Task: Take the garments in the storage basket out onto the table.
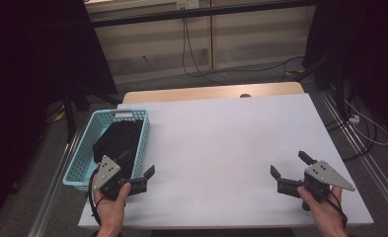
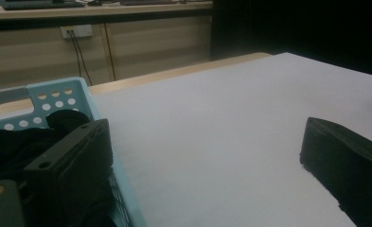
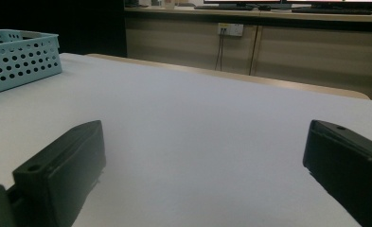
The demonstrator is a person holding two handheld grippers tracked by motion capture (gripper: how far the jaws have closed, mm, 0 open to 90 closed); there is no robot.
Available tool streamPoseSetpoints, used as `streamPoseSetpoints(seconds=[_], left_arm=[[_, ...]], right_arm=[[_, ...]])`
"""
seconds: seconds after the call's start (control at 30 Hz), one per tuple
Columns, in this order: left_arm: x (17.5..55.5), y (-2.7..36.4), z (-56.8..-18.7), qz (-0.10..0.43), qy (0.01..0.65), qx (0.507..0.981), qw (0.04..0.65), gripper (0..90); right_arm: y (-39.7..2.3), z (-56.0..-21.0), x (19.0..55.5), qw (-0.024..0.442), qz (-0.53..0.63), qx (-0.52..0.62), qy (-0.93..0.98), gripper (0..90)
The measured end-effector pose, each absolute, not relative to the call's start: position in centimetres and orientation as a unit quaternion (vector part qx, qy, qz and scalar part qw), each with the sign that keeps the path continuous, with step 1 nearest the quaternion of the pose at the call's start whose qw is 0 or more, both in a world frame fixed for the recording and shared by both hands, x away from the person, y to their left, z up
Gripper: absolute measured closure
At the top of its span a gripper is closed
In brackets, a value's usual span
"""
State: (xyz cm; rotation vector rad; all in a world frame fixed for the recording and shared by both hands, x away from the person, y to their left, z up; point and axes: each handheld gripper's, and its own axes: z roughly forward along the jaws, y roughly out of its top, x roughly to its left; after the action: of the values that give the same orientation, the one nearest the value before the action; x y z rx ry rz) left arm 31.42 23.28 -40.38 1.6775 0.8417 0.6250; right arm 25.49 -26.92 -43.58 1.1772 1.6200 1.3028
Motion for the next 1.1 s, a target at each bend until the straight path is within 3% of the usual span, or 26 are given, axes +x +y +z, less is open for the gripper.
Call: streamPoseSetpoints(seconds=[0.47, 1.1], left_arm=[[32.0, 23.8, -39.5, 0.273, 0.365, 0.715, 0.53, 3.7], [34.1, 25.2, -37.8, 0.235, 0.372, 0.751, 0.492, 6.8]], right_arm=[[-27.0, -44.2, 25.9, 0.349, 0.503, 0.466, 0.639, 0.0], [-26.1, -43.9, 26.0, 0.336, 0.509, 0.45, 0.652, 0.0]])
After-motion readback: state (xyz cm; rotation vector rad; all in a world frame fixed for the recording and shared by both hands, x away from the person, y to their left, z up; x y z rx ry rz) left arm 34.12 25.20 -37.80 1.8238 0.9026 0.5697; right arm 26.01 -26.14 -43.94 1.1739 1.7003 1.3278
